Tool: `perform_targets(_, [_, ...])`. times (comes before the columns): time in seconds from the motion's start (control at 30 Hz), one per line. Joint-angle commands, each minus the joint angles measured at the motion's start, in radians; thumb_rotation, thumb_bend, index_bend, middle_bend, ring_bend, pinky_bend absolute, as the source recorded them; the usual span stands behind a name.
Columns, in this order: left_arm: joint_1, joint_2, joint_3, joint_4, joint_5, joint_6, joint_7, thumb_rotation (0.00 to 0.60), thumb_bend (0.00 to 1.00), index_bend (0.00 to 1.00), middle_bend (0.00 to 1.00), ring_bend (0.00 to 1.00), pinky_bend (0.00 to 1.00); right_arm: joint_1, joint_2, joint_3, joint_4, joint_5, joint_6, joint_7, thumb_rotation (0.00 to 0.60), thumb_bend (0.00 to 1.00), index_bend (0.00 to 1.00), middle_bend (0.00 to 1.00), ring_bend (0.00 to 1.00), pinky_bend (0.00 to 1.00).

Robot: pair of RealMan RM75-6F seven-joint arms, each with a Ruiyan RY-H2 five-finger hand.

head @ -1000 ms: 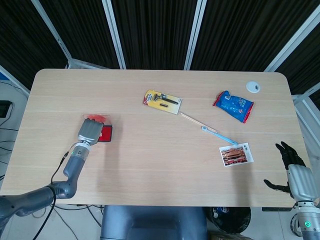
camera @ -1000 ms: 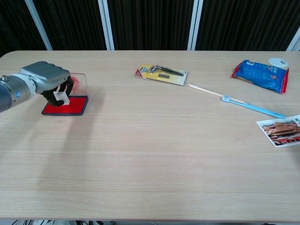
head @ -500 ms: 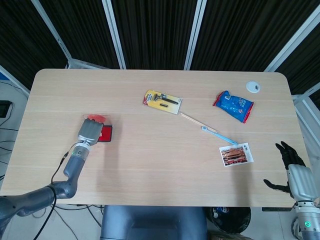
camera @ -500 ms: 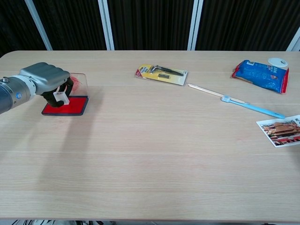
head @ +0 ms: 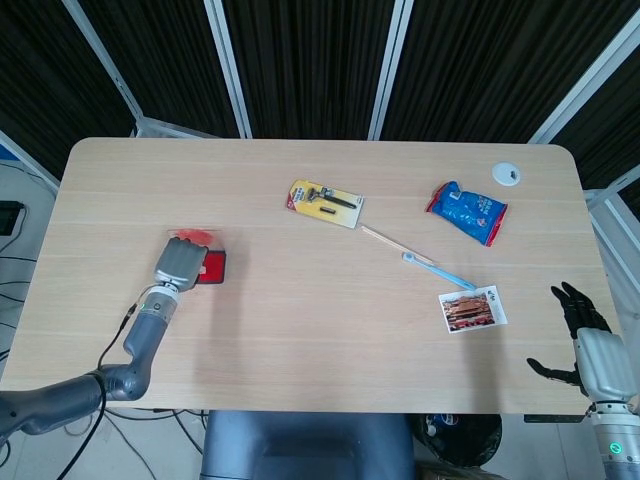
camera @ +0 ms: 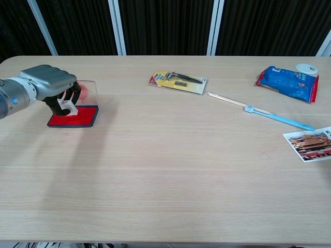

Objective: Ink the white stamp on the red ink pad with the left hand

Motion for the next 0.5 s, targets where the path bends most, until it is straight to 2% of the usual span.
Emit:
perform_targets(0.03, [0.008,0.045,0.001,-0.067,0.012,0.027,0.011,0.6,0.59,0.69,0.68,0.41,0.46,0.0,0.0,0.001,0.001,0.0,0.0,0.001,0.6,0.1,0.0,0.0,0.0,0.18])
perform_targets(0.3, [0.031,0.138,0.016,-0.207,0.028,0.074,0.03,0.6,0.59,0.69,0.68,0.41,0.46,0.001,0.0,0.0,0.001,-0.003,0.002,0.001,0.6,0.1,0.0,0.0,0.0,0.18])
perform_targets(0.5, [0.05,0.195,0.055,-0.301,0.029,0.085,0.064,0.6,0.56,0.68,0.68,0.41,0.46,0.0,-0.001,0.0,-0.002,-0.002,0.003,0.003,0.6,0.1,0.0,0.0,0.0,0.18])
